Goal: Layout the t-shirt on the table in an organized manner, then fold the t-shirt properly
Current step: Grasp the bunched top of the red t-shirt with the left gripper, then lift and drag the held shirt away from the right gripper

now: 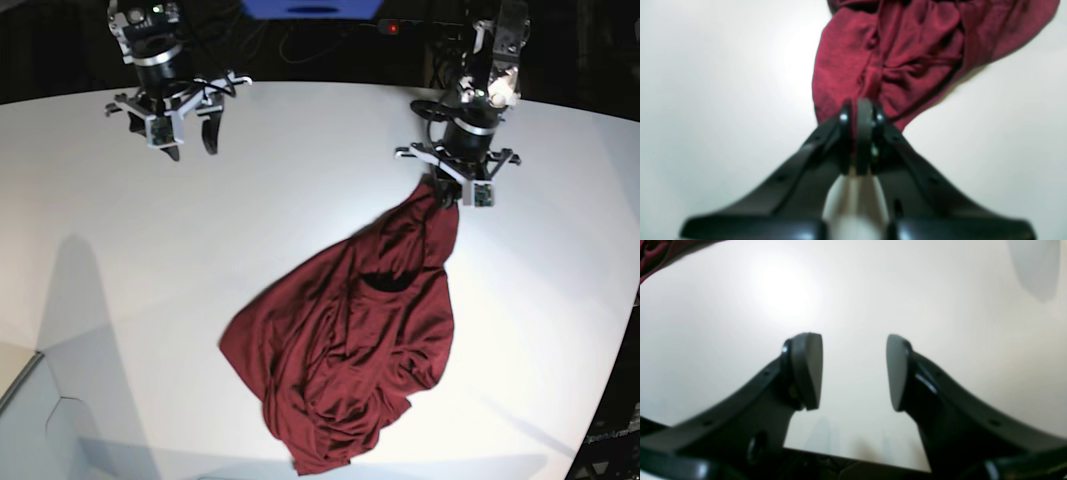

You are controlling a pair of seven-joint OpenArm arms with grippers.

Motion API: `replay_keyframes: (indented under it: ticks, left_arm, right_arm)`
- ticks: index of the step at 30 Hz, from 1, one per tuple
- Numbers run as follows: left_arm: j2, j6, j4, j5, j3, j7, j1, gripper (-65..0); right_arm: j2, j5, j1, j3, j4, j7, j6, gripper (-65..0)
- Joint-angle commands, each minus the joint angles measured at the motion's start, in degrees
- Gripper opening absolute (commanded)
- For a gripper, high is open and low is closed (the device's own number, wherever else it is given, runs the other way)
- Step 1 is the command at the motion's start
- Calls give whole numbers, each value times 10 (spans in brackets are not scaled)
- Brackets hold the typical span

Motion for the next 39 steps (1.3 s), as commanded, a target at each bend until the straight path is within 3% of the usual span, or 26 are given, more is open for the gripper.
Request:
replay_keyframes:
  ticks: [1,7,15,21,28,33,35,39]
  left_arm:
    - [-5,1,25,0,-2,-15,4,-645]
    - [5,1,131,0,-95,-13,32,-645]
    - [8,-3,217,-1,-226,90,40,-645]
    - [9,-3,202,-1,-261,123,56,-645]
    - [9,-3,154,-1,-265,126,84,-644]
    - [9,-4,148,-1,-280,126,98,-639]
    - [9,-4,148,-1,-290,129,95,-613]
    - [9,-5,152,-1,-301,124,98,-460]
  right_arm:
    - [2,-1,-2,0,9,12,3,-340]
    - [2,-1,6,0,9,12,3,-340]
    - [0,0,23,-4,9,12,5,-336]
    - [2,0,44,-44,9,12,5,-335]
    - [1,0,89,-107,9,-75,5,-335]
    - [1,0,100,-131,9,-91,5,-335]
    - [0,0,100,-131,9,-91,5,-335]
    - [0,0,98,-131,9,-93,5,-335]
